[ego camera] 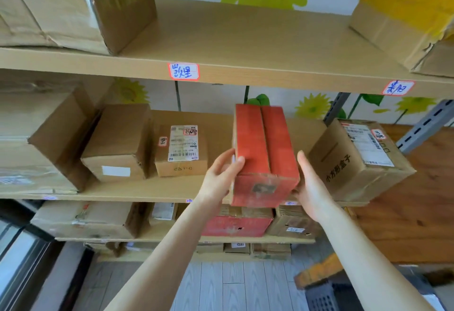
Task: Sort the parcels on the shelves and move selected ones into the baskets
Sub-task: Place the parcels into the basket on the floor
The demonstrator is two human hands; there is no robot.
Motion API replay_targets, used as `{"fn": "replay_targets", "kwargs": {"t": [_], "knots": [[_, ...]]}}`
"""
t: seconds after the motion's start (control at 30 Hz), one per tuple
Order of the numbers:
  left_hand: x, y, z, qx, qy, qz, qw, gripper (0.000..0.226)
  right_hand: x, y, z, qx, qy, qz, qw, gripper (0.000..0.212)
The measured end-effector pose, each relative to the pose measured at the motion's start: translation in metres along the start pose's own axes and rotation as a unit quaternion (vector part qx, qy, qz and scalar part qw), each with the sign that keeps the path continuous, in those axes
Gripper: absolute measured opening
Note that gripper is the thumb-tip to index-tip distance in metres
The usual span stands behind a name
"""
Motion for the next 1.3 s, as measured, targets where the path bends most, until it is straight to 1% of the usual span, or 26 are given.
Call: {"fn": "replay_targets", "kwargs": {"t": [0.03,0.07,0.1,0.13,0.2,0.27,0.3,0.33,0.37,0.4,0.43,0.47,0.5,0.53,0.57,0.6,0.7,0.8,0.87,0.9,0.97,1.0,1.07,1.17,1.23,1.3], "knots": [[-0.001,-0.001,0.004,0.006,-0.002,0.004,1.0,0.04,0.001,-0.004,0.008,0.017,-0.048,-0.004,0.999,0.076],[0.0,-0.002,0.006,0.01,0.001,0.008,1.0,0.037,0.002,-0.009,0.011,0.017,-0.076,-0.018,0.997,0.076],[0.0,-0.001,0.007,0.018,0.008,0.014,1.0,0.037,0.003,-0.013,0.007,0.012,-0.074,-0.03,0.997,0.072],[-0.001,0.0,0.008,0.034,0.014,0.024,0.999,0.036,0.006,-0.017,-0.002,0.01,-0.047,-0.041,0.998,0.067],[-0.001,0.003,0.006,0.069,0.046,0.054,0.995,0.032,0.011,-0.017,-0.02,0.062,0.012,-0.048,0.997,0.06],[-0.003,0.008,0.0,0.082,0.099,0.089,0.988,0.036,0.01,-0.015,-0.026,0.137,0.028,-0.047,0.989,0.05],[-0.002,0.009,-0.003,0.099,0.127,0.096,0.982,0.045,0.009,-0.013,-0.026,0.165,0.028,-0.045,0.985,0.043],[0.0,0.008,-0.006,0.117,0.148,0.088,0.978,0.062,0.007,-0.009,-0.027,0.176,0.029,-0.043,0.983,0.039],[0.003,0.004,-0.008,0.121,0.152,0.054,0.979,0.082,0.006,-0.003,-0.027,0.182,0.027,-0.039,0.982,0.038],[0.005,-0.002,-0.01,0.104,0.14,0.008,0.985,0.098,0.004,0.003,-0.027,0.186,0.026,-0.035,0.982,0.038],[0.008,-0.009,-0.01,0.086,0.122,-0.036,0.988,0.104,0.002,0.008,-0.027,0.194,0.025,-0.031,0.98,0.038],[0.01,-0.013,-0.01,0.078,0.108,-0.062,0.989,0.097,0.002,0.012,-0.028,0.205,0.024,-0.028,0.978,0.037],[0.01,-0.015,-0.011,0.082,0.102,-0.068,0.989,0.083,0.002,0.013,-0.029,0.219,0.028,-0.031,0.975,0.035],[0.01,-0.016,-0.012,0.081,0.106,-0.056,0.989,0.067,0.002,0.014,-0.031,0.226,0.034,-0.038,0.973,0.034],[0.008,-0.015,-0.014,0.073,0.12,-0.039,0.989,0.058,0.004,0.013,-0.034,0.226,0.037,-0.046,0.972,0.033],[0.007,-0.015,-0.018,0.064,0.135,-0.027,0.988,0.055,0.006,0.013,-0.037,0.216,0.04,-0.052,0.974,0.033],[0.003,-0.011,-0.024,0.059,0.158,0.001,0.986,0.07,0.011,0.017,-0.044,0.175,0.065,-0.04,0.982,0.031],[-0.004,-0.01,-0.025,0.031,0.153,0.016,0.988,0.062,0.013,0.019,-0.041,0.15,0.096,-0.045,0.983,0.03],[-0.008,-0.014,-0.029,0.001,0.143,0.006,0.99,0.062,0.008,0.023,-0.037,0.117,0.12,-0.048,0.985,0.026],[-0.01,-0.017,-0.031,-0.015,0.137,0.002,0.99,0.06,0.003,0.026,-0.034,0.095,0.122,-0.046,0.987,0.024],[-0.015,-0.02,-0.034,-0.032,0.132,0.002,0.991,0.049,-0.012,0.032,-0.026,0.057,0.113,-0.039,0.991,0.034],[-0.017,-0.021,-0.037,-0.029,0.136,0.002,0.99,0.042,-0.021,0.036,-0.024,0.047,0.118,-0.038,0.991,0.04],[-0.022,-0.025,-0.042,-0.006,0.138,0.0,0.99,0.029,-0.041,0.043,-0.022,0.036,0.14,-0.046,0.988,0.044],[-0.034,-0.029,-0.043,0.039,0.116,0.014,0.992,0.02,-0.082,0.06,-0.02,0.08,0.199,-0.059,0.975,0.041],[-0.044,-0.04,-0.037,0.068,0.092,0.017,0.993,0.015,-0.118,0.08,-0.019,0.125,0.261,-0.051,0.956,0.038],[-0.056,-0.057,-0.02,0.096,0.051,0.005,0.994,0.007,-0.158,0.099,-0.021,0.162,0.319,-0.05,0.933,0.037]]}}
Point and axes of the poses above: each hand's wrist, its own x-axis towards the middle knuckle, its own z-axis out of the palm, y = z × x, the point moved 8 cm from there along x, towards the middle knuckle, and after that the axes turned 13 degrees about -z, right-handed, at the moved point
